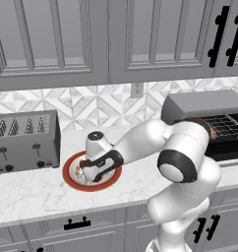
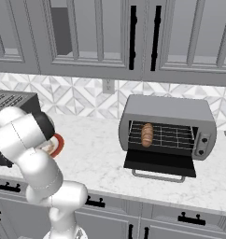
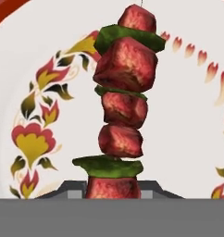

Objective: Pick up the kebab skewer and baguette bread, and place them inside the toaster oven. Close the toaster oven door and start by setting the timer.

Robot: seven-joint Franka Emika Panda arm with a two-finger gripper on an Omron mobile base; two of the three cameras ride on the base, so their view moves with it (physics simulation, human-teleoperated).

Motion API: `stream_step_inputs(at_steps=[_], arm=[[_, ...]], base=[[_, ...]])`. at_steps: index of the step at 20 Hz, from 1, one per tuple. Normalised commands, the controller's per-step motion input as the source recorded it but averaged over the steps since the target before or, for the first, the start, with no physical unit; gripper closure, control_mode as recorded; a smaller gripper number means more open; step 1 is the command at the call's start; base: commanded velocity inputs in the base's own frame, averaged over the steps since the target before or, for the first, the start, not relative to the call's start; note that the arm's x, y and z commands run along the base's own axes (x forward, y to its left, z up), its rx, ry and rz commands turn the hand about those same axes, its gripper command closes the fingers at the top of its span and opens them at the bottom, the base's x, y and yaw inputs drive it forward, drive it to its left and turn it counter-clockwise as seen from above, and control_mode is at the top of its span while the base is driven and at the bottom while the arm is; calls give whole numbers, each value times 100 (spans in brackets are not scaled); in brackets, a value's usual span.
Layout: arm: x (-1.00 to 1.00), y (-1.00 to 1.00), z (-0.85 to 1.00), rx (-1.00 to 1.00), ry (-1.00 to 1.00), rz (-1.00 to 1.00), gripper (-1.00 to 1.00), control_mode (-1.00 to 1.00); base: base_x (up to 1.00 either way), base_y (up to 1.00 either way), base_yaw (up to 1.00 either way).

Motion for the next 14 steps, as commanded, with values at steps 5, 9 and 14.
stream_step_inputs(at_steps=[5,9,14], arm=[[-26,-15,28,6,0,3,100,-100],[-28,-34,55,5,-1,0,100,-100],[-22,-65,66,5,-1,0,100,-100]], base=[[0,0,0],[0,0,0],[0,0,0]])
